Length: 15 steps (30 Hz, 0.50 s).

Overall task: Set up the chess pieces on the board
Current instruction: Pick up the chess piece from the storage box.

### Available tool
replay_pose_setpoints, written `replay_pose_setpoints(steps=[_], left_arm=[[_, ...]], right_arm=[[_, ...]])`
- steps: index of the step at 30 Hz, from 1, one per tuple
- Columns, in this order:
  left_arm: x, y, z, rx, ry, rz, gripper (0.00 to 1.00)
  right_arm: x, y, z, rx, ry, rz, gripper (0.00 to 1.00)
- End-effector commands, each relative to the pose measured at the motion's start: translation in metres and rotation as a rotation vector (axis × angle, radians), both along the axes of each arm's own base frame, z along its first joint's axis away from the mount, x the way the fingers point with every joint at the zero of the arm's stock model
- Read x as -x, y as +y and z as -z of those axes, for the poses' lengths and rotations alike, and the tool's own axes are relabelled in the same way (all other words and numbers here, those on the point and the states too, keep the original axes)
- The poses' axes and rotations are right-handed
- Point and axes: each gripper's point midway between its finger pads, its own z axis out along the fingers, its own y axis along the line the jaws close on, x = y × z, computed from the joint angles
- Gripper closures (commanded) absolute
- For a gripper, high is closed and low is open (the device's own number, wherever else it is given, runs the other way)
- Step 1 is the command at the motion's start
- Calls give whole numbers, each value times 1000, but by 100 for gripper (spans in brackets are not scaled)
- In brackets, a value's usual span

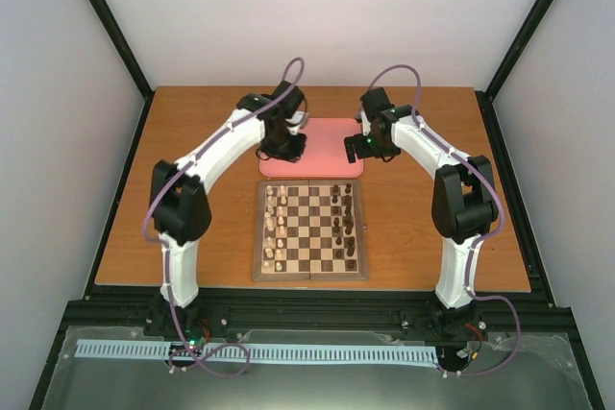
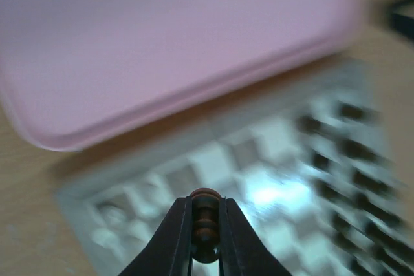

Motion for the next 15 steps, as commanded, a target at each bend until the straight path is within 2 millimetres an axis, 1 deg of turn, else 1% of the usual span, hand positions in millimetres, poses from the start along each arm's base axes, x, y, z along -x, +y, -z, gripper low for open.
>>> replay_pose_setpoints(steps=[1, 4, 7, 10, 13, 15], left_arm=[[91, -58, -73, 129, 3, 203, 99], [140, -80, -80, 166, 45, 265, 99], [175, -94, -77, 199, 48, 327, 99], [203, -99, -66, 196, 68, 396, 99], [218, -98, -53, 178, 58, 459, 99], [228, -95, -43, 168, 71, 485, 99]], right_arm=[[-2, -4, -6, 15, -19, 3, 0], [-3, -7, -6, 22, -23, 11, 0], [-7, -9, -7, 37, -36, 26, 0], [-11, -12, -4, 50, -34, 47, 0], [-14, -14, -2, 56, -39, 75, 0], [-13, -14, 2, 54, -24, 88, 0]])
